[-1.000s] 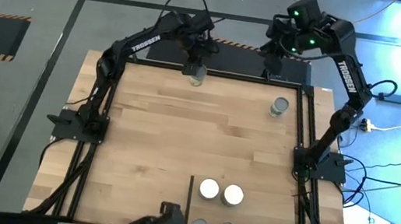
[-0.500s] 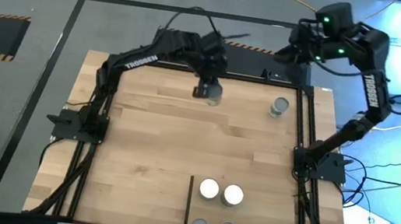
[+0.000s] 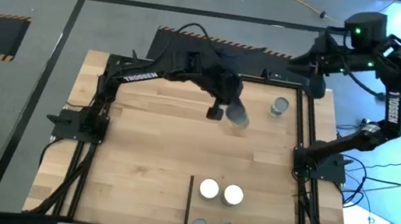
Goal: Pick and place cans onto a shelf
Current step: Put the canned chicken soup on the shelf
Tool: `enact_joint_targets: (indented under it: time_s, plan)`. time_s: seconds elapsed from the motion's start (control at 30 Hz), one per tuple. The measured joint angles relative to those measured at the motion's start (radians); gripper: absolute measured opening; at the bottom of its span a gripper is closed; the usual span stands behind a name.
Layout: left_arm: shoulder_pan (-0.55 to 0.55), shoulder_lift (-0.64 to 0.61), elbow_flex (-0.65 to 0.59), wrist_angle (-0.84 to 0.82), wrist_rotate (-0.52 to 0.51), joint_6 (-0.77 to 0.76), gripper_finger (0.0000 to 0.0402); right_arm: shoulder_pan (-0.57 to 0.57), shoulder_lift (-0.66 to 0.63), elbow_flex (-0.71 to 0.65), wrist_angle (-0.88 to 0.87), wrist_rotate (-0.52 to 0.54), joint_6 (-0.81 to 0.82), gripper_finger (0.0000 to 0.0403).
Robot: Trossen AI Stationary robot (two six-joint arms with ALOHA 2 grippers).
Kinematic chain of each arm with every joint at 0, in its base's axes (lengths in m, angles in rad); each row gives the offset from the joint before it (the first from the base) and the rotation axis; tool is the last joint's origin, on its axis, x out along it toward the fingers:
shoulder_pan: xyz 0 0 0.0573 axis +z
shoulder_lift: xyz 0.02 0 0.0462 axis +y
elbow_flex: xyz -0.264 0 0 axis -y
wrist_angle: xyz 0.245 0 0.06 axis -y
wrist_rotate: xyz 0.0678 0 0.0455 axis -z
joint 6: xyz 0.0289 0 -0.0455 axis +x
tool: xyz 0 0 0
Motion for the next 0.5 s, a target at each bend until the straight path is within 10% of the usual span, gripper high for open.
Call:
enact_joint_targets:
  time_s: [0.5]
  plan:
    - [-0.141, 0.072, 0.001, 0.305, 0.065, -0.019, 0.0, 0.0, -0.046, -0.003, 0.002, 0.0, 0.077, 0.0099]
